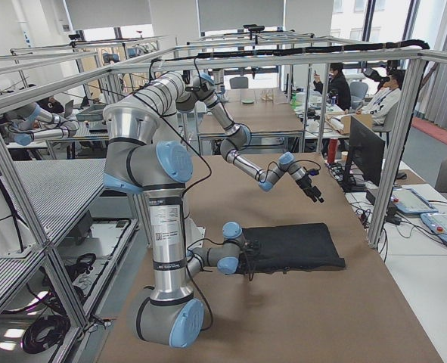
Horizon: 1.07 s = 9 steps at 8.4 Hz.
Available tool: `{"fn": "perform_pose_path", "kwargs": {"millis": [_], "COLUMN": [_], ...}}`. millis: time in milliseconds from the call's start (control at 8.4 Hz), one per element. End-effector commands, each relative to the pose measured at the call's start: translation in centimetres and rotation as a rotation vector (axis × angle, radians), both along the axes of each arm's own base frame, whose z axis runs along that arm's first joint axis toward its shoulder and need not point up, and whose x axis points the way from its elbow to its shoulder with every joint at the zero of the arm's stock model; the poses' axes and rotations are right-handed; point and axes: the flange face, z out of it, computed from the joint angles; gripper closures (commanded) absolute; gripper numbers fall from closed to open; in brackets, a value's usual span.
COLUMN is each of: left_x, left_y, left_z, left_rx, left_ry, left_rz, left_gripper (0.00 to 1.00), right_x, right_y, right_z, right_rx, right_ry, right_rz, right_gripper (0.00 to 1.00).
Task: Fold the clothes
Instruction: 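Release the left gripper and grasp the bundle's side edge with the right gripper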
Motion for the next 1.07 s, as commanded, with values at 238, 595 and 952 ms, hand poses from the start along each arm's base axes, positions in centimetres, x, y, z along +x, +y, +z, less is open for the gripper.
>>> {"fn": "perform_pose_path", "kwargs": {"millis": [238, 595, 952], "left_x": [-1.4, -1.5, -3.0], "left_y": [-0.1, 0.0, 1.5], "left_z": [0.4, 0.1, 0.5], "left_rx": [-0.004, 0.001, 0.012], "left_ry": [0.007, 0.011, 0.029], "left_rz": [0.011, 0.011, 0.033], "left_gripper": [0.05, 0.05, 0.05], "right_x": [-1.9, -3.0, -2.3], "right_y": [-0.5, 0.4, 0.5], "right_z": [-0.1, -1.1, -2.5], "right_rx": [-0.009, -0.004, 0.006], "right_ry": [0.006, -0.005, -0.033], "right_rz": [0.002, -0.018, -0.018], "right_gripper": [0.11, 0.72, 1.0]}}
